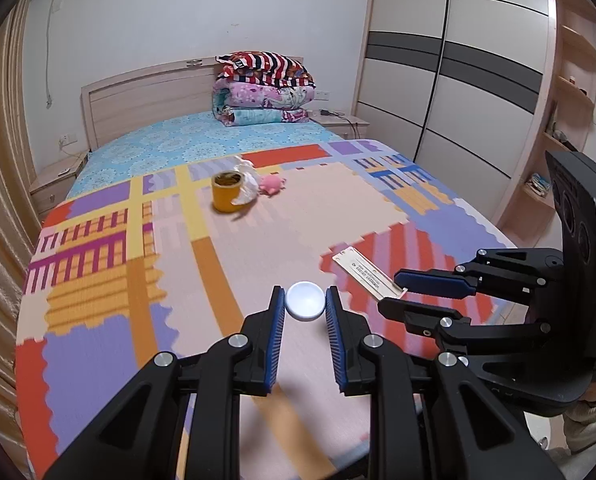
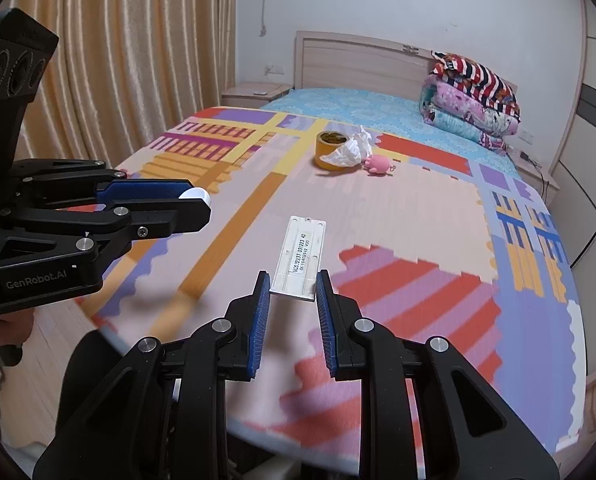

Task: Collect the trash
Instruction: 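Carry the white cap and white card down under the board edge to the black bag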

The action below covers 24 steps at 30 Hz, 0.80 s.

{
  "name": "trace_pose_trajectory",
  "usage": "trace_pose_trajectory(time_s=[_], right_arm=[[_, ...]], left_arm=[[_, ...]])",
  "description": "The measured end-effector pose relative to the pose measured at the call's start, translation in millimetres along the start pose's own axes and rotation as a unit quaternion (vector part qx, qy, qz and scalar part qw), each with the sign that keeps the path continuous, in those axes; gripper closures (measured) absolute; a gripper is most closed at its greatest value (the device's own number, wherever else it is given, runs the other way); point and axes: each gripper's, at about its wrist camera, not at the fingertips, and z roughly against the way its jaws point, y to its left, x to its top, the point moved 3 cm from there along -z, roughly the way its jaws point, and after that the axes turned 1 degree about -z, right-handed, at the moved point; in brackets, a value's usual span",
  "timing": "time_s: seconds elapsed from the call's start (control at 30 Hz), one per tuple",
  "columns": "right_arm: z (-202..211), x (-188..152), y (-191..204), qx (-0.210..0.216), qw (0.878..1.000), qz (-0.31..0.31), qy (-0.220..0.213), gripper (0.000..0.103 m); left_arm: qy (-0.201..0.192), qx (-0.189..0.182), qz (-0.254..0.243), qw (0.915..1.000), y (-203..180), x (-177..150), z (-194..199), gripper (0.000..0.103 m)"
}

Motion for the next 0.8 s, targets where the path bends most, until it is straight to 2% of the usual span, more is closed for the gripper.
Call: trace_pose_trajectory(time_s=[0.3,0.5,0.8], right_arm=[[33.3,-28.5,8.4,0.005,1.000,0.021,-0.005,0.079],[53.5,-48.5,13.4,0.015,0.999,0.032,-0.005,0.079],[66.2,-92.7,22.6,0.046,0.998,0.040,0.014,0.079]], left_arm=[[-0.002,-0.008,-0.012,0.9999,-26.6,-25.3,22.5,0.083],[-0.002,-0.019,0.002,0.9998,-38.5,-51.0,34.4,0.083],[0.035,-0.033,0.007,0.9988,-53.3,-98.8,36.3,0.083]])
